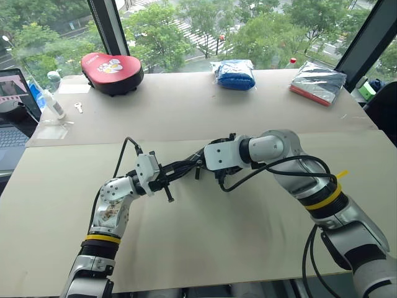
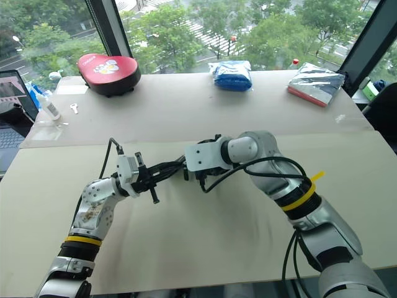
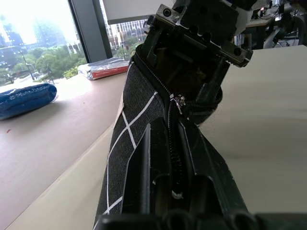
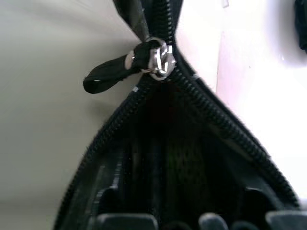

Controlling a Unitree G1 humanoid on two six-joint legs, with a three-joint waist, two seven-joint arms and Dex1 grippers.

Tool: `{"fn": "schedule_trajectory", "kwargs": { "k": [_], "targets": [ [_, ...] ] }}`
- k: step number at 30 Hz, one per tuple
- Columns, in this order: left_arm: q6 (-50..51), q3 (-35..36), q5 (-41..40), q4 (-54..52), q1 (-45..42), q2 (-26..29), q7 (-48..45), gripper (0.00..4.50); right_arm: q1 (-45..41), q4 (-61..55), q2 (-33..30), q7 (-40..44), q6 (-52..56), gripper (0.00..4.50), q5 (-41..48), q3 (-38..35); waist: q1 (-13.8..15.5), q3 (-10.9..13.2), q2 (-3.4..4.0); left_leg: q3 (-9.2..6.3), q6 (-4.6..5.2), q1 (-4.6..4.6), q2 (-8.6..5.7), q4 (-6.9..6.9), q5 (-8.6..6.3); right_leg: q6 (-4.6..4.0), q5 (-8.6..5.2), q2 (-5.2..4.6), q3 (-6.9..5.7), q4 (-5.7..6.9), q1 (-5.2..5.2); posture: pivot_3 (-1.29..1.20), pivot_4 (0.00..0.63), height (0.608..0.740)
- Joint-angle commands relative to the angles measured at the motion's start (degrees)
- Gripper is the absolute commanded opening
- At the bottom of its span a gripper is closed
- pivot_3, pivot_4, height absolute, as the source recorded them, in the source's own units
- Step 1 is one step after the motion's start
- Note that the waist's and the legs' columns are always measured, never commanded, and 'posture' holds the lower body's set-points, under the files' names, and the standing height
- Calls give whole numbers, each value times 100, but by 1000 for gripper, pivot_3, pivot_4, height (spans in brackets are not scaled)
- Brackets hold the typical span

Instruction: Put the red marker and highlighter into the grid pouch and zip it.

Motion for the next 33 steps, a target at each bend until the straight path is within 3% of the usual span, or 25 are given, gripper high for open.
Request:
{"fn": "schedule_trajectory", "kwargs": {
  "k": [1,5,9,12,15,21,27,33],
  "targets": [
    [-169,28,5,-91,-65,-13,11,0,-10,-100,-283,71,15,3296,332,-622,11,0,0,-1,0,0,0,0,0,0,0,0,-1,-1,1,0,150,740],
    [-172,29,9,-86,-66,-12,12,0,131,-401,-573,419,455,3296,1131,-1353,8,0,0,0,1,-1,0,0,0,0,0,0,0,-2,1,0,150,740],
    [-188,28,14,-86,-37,-1,1,0,937,-1382,-1003,1205,1886,3296,3239,-2969,68,0,-1,-9,3,-9,1,0,-2,0,0,0,-7,-4,2,0,150,740],
    [-201,31,18,-60,-36,17,-23,0,1569,-1956,-1165,1236,2855,3296,4277,-3677,80,0,-1,-8,12,-10,2,2,-7,2,2,-1,-3,-5,5,0,150,740],
    [-208,45,16,-15,-58,45,-55,0,2345,-2490,-1355,1061,3329,3296,4678,-3898,101,-1,-2,-6,14,-2,5,2,-9,2,2,0,-2,-6,8,0,150,740],
    [-201,41,25,48,-117,57,-95,0,3325,-3391,-801,-296,4283,3296,4996,-3320,108,-1,-3,4,14,3,7,14,-8,0,4,-1,8,0,10,0,150,740],
    [-187,-32,38,69,-158,17,-155,0,2846,-2713,379,-2052,4734,3296,4383,-2325,126,-6,-10,3,11,3,4,21,-7,-3,18,-1,8,0,12,0,150,740],
    [-198,-66,58,131,-232,-38,-162,0,2192,-2112,1226,-2710,4568,3296,4154,-1827,126,-6,-10,1,9,2,2,20,-5,-3,23,1,4,-2,11,0,150,740]
  ]
}}
